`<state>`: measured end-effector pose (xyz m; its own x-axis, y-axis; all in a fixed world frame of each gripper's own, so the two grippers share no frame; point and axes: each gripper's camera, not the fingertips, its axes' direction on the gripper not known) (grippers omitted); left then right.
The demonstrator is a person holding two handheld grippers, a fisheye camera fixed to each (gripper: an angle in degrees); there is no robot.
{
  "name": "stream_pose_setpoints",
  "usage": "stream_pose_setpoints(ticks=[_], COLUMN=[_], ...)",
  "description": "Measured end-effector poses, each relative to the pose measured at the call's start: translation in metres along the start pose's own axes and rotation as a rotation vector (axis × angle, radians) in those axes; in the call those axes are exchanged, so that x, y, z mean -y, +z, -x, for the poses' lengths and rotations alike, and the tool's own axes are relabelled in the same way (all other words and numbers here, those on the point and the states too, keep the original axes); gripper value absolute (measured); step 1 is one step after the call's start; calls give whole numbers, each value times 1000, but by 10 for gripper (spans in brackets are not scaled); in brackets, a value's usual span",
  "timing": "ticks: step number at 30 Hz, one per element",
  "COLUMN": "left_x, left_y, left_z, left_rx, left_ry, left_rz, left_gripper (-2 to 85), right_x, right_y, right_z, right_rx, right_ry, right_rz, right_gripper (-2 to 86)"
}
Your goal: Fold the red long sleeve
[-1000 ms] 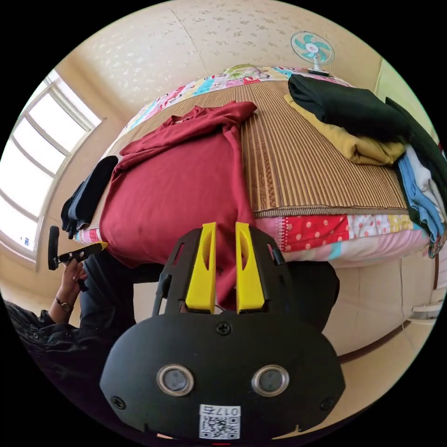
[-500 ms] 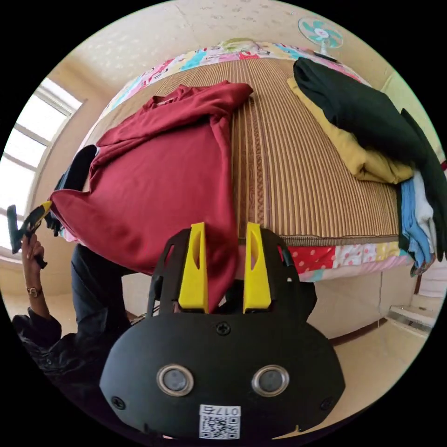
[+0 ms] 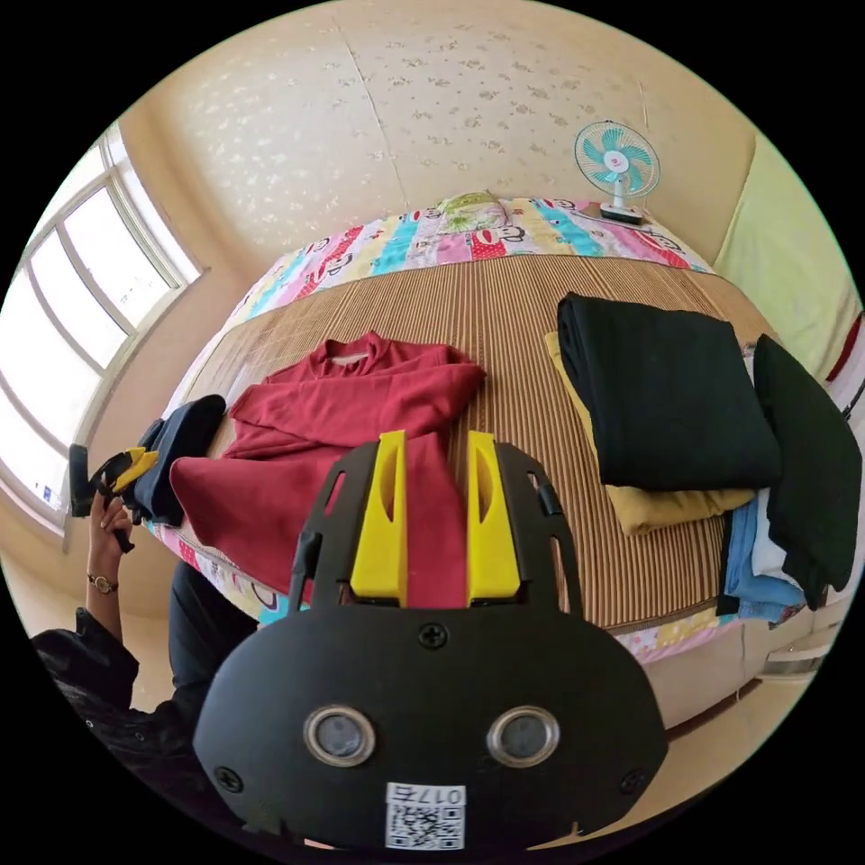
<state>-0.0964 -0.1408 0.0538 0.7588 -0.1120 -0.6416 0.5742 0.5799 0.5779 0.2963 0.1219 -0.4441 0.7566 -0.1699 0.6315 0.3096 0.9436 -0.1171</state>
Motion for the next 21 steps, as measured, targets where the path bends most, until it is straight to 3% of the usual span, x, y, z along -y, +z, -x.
stream_pose_setpoints(ticks=[7,13,14,19,21], left_x=[-79,-93,-93,-91,-91], left_y=[36,45,38,-70,-109], left_z=[23,14,12,-1,-8], left_rx=[8,139,102,-433,-518], left_ry=[135,213,230,359,395], left_rz=[195,328,322,68,-17], left_gripper=[165,56,52,43,41], right_x=[-126,-147,-149,-148,-151], right_y=[9,-11,-34,-152,-213], right_z=[-90,-86,-84,-91,-83], right_rx=[222,331,379,779,915], right_ry=[182,97,81,-19,-105], right_rz=[31,147,98,-190,-328], right_gripper=[121,47,41,33,32])
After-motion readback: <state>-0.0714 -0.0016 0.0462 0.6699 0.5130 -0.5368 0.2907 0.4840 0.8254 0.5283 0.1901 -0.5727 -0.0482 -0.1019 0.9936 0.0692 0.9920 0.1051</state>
